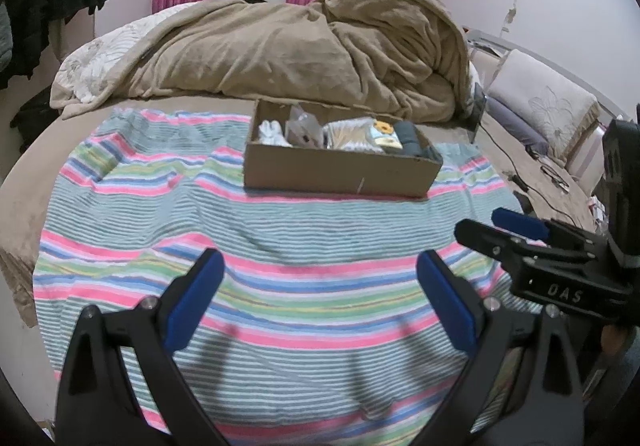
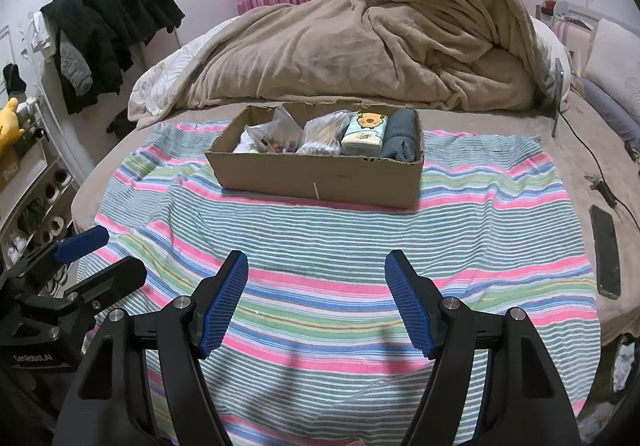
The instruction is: Organize objects
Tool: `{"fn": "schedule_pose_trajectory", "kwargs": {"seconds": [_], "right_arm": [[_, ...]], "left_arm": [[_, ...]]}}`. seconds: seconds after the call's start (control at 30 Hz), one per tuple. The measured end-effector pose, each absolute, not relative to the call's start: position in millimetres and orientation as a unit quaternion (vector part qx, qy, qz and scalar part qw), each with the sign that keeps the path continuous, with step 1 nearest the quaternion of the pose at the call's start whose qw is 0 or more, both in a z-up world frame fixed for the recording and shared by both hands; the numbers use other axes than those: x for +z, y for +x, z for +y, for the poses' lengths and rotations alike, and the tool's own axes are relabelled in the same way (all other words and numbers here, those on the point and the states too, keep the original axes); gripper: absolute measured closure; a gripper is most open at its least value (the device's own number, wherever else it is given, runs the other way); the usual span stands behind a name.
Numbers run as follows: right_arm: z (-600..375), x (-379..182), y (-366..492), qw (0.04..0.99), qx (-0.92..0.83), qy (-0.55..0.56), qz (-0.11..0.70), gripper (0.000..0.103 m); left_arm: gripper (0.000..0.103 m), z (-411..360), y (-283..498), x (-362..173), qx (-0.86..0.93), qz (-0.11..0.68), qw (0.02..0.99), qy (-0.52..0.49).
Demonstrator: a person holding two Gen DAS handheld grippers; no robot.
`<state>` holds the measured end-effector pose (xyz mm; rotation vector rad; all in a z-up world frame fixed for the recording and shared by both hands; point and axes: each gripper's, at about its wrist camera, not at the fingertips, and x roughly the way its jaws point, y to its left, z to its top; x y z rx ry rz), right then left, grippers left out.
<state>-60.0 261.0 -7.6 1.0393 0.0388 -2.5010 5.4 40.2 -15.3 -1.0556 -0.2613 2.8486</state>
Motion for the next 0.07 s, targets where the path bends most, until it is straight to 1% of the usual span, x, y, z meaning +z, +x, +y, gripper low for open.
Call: {"fn": "schedule_pose_trajectory", "kwargs": {"seconds": [0.07], "right_arm": [[261.2,-8.0,-61.6,0.213,-0.902,0.376,0.016,0.029]], "left_arm": [[0.005,40.6,3.0,-14.3,0.934,-0.077,0.048,-0.346]]}}
